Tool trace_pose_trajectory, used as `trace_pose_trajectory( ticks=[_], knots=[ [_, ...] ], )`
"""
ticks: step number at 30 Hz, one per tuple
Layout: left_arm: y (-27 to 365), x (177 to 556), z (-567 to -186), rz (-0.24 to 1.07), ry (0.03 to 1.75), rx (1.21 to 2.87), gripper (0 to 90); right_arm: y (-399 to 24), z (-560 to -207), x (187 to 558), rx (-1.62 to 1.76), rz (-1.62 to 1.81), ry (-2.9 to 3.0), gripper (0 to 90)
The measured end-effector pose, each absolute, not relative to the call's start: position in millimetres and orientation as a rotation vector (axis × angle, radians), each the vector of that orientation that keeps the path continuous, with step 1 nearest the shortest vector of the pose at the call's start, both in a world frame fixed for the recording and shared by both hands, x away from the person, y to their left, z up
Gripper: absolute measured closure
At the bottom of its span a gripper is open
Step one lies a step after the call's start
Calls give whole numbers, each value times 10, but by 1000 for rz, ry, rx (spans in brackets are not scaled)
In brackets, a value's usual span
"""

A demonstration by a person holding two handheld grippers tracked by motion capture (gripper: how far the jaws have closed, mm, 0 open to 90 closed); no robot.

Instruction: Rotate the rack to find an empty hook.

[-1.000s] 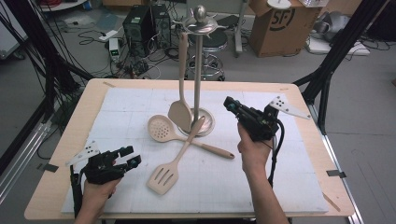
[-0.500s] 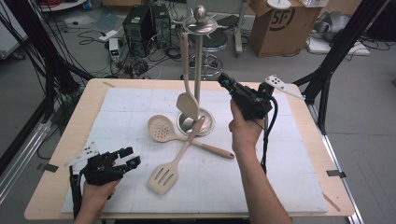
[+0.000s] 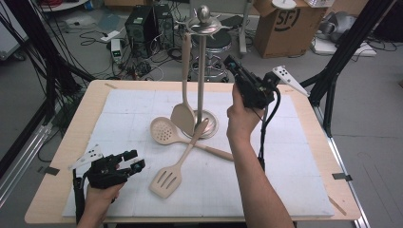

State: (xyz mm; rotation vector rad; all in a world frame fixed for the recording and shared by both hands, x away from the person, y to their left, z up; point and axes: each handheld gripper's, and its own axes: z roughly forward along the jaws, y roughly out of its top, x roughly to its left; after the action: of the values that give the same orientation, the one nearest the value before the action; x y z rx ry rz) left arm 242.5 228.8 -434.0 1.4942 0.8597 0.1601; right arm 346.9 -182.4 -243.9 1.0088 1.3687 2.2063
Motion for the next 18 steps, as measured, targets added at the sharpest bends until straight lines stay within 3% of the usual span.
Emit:
trace_pose_trajectory(
  ticks=[18],
  knots=[
    [2307, 2409, -4341, 162, 862, 1491, 368, -1540, -2130, 3723, 988, 2226, 1332, 900]
  ],
)
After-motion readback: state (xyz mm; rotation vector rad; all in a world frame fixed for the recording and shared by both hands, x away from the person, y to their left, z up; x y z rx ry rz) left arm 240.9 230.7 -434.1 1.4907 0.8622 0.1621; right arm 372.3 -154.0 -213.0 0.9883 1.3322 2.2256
